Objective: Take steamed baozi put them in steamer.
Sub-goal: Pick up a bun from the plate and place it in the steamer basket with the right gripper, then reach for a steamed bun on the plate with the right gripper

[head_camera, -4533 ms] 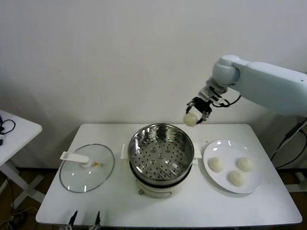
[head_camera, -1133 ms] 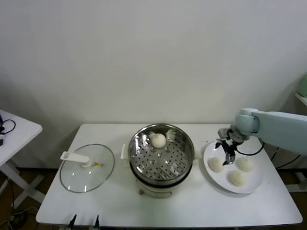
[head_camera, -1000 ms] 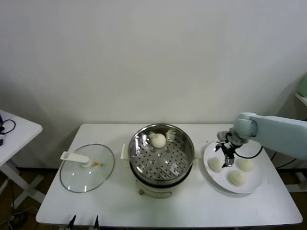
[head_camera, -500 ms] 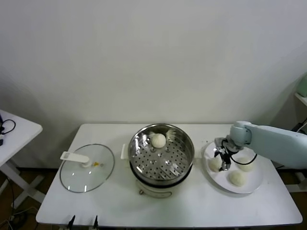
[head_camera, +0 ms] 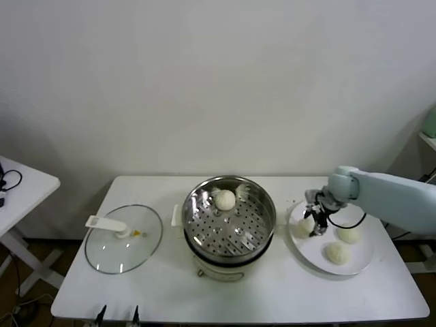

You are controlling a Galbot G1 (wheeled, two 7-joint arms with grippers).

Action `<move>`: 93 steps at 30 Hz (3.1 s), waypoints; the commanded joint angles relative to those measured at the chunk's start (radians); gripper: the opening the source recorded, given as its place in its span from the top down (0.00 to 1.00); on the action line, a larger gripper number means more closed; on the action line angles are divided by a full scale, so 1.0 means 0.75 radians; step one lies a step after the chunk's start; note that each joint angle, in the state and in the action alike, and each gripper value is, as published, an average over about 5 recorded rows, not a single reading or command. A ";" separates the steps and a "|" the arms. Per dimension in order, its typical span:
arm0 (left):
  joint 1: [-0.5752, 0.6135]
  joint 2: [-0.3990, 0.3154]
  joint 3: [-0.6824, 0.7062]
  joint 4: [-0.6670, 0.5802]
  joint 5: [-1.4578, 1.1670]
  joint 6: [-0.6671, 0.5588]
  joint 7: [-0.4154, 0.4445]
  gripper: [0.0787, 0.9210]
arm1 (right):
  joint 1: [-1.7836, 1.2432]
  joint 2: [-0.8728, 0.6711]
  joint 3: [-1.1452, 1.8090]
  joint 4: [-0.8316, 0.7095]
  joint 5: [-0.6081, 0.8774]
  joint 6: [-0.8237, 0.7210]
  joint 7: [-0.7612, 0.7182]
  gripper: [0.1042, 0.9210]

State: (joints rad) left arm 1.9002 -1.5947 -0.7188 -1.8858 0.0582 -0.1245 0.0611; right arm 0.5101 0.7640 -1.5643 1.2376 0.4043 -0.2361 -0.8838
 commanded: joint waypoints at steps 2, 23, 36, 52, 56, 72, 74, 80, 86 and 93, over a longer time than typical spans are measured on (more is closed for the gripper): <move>0.005 0.005 0.006 0.004 0.007 -0.007 -0.001 0.12 | 0.632 0.020 -0.335 0.241 0.327 -0.003 -0.103 0.32; -0.011 0.021 0.021 0.026 0.006 -0.006 -0.003 0.12 | 0.872 0.506 -0.114 0.470 0.802 -0.220 -0.005 0.32; -0.016 0.010 0.023 0.022 0.007 0.002 -0.003 0.12 | 0.506 0.733 -0.095 0.381 0.639 -0.304 0.117 0.33; -0.017 0.004 0.017 0.029 0.006 0.001 -0.003 0.12 | 0.294 0.794 -0.117 0.216 0.475 -0.331 0.199 0.33; -0.017 0.004 0.015 0.029 0.005 0.000 -0.004 0.12 | 0.255 0.804 -0.096 0.174 0.464 -0.333 0.208 0.33; -0.023 0.003 0.009 0.029 0.003 0.005 -0.004 0.12 | 0.212 0.796 -0.061 0.155 0.438 -0.321 0.217 0.32; -0.021 0.002 0.009 0.024 0.004 0.006 -0.004 0.12 | 0.240 0.785 -0.061 0.168 0.443 -0.301 0.206 0.30; -0.012 0.004 0.005 0.016 0.007 0.008 -0.002 0.12 | 0.425 0.695 -0.119 0.224 0.503 -0.214 0.110 0.15; 0.004 0.007 0.003 0.004 0.009 0.010 -0.002 0.12 | 0.671 0.506 -0.230 0.348 0.560 -0.126 -0.012 0.12; 0.013 0.010 -0.003 -0.002 0.007 0.010 -0.002 0.12 | 0.902 0.243 -0.428 0.416 0.541 -0.052 -0.139 0.12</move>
State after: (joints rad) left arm 1.9082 -1.5891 -0.7204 -1.8855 0.0639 -0.1172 0.0593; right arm 0.9545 1.1676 -1.7340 1.4762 0.8034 -0.3570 -0.8658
